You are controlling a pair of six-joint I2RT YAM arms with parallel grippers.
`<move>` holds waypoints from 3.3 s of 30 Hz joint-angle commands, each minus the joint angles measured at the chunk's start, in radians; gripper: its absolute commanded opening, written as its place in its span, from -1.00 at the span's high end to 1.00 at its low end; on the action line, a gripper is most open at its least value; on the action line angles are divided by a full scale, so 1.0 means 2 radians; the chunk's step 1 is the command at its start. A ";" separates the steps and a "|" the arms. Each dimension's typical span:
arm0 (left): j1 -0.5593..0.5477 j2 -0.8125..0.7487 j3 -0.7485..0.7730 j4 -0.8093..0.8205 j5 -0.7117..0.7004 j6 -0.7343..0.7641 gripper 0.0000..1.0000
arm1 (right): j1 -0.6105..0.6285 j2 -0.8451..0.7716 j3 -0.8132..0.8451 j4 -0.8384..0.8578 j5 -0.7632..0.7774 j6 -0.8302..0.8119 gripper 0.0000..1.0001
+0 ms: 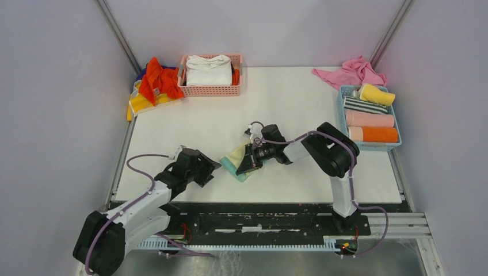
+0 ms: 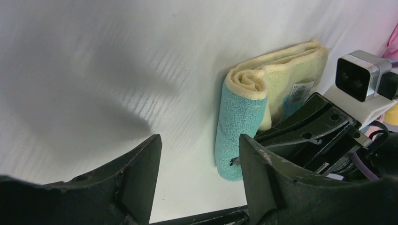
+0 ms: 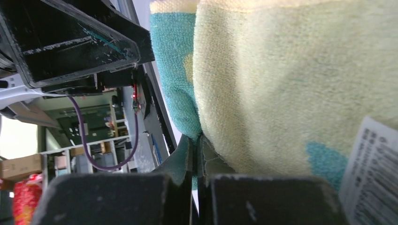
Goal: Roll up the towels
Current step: Roll the towel at the center of the board.
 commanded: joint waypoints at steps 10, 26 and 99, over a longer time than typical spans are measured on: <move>0.002 0.116 0.024 0.148 0.045 0.032 -0.32 | -0.031 0.047 -0.014 0.025 -0.012 0.036 0.99; -0.008 0.288 0.033 0.188 0.066 0.009 0.17 | -0.027 -0.037 0.003 -0.142 0.066 -0.077 0.61; 0.000 0.247 0.095 0.061 0.019 0.032 -0.14 | 0.193 -0.046 0.140 -0.430 0.463 -0.383 0.99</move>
